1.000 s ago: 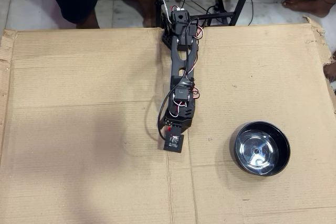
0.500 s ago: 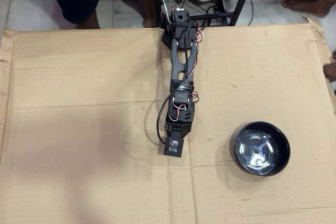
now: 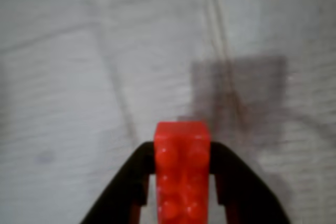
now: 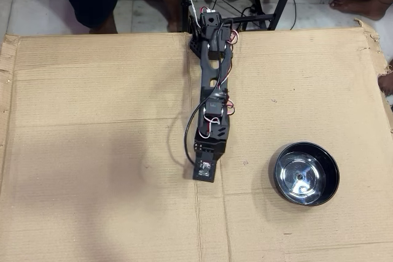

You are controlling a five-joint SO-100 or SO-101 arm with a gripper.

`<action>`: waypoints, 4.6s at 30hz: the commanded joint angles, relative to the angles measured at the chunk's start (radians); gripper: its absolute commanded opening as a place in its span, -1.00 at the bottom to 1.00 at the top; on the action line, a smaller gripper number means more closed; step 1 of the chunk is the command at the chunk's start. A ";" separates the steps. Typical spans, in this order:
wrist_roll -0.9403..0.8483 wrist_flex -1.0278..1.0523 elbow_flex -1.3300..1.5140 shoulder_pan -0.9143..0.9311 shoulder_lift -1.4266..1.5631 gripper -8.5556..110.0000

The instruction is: Grasp a lego block and put it in the bin.

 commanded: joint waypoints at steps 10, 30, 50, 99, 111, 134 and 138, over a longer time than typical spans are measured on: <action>0.063 0.018 -0.051 -0.158 0.179 -0.86; 0.224 -0.411 -0.083 -0.485 0.158 -0.86; 0.319 -0.758 -0.083 -0.538 0.031 -0.84; 0.078 -0.675 1.289 -0.084 1.195 -0.29; 0.075 -0.864 1.778 -0.164 1.658 -0.29; 0.074 -0.147 2.048 -0.160 2.391 -0.82; 0.071 -0.101 2.048 -0.161 2.401 -0.86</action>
